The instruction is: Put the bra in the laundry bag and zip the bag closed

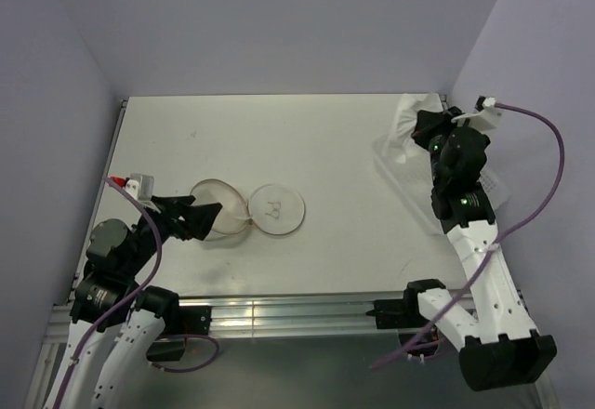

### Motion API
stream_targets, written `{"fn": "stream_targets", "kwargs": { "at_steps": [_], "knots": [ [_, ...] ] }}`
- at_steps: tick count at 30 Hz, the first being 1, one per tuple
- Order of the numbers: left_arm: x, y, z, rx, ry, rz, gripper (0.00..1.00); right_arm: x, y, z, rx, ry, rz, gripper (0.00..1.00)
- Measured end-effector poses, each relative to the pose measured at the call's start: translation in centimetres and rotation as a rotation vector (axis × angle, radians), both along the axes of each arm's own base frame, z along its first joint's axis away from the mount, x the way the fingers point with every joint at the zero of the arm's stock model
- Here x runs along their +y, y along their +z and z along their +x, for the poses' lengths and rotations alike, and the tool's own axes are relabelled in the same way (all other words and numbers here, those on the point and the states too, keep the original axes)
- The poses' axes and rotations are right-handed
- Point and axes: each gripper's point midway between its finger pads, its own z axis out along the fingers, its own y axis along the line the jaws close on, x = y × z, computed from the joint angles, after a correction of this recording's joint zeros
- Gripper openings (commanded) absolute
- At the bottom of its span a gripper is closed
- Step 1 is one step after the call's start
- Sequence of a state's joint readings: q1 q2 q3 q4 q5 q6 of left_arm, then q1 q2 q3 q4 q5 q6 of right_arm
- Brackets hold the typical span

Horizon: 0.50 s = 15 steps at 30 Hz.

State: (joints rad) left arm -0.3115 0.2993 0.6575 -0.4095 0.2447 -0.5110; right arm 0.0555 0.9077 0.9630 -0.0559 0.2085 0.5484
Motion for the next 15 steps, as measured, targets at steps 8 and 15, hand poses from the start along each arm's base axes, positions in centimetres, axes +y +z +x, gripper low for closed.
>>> {"fn": "stream_targets", "kwargs": {
  "at_steps": [8, 15],
  "knots": [
    [0.1, -0.8, 0.8, 0.039, 0.017, 0.012, 0.99, 8.2, 9.2, -8.2, -0.248, 0.344, 0.055, 0.00],
    [-0.1, -1.6, 1.4, 0.077, 0.013, 0.021, 0.98, 9.5, 11.4, -14.5, -0.349, 0.508, 0.082, 0.00]
  ]
}}
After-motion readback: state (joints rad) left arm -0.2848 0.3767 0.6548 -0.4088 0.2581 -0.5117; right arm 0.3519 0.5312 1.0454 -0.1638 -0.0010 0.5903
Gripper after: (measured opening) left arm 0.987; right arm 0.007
